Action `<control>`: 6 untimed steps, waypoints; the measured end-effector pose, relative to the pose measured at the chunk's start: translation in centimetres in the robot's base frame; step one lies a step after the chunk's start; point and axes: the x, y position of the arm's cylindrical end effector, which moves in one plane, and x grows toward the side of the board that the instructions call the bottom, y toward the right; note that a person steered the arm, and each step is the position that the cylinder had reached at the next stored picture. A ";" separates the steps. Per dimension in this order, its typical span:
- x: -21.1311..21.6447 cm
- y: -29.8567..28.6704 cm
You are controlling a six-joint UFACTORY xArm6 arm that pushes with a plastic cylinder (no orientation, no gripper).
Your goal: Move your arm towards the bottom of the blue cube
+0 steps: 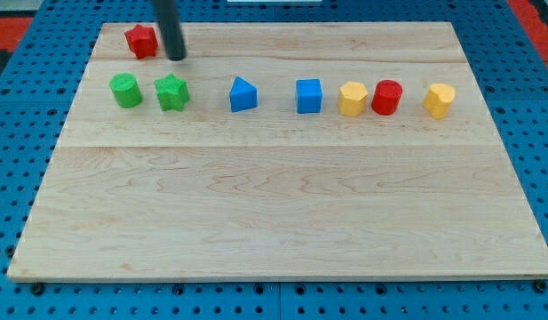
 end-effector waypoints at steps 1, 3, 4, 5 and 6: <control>0.0 8.6; 3.4 12.4; 6.6 9.8; 10.9 10.9; 14.8 14.0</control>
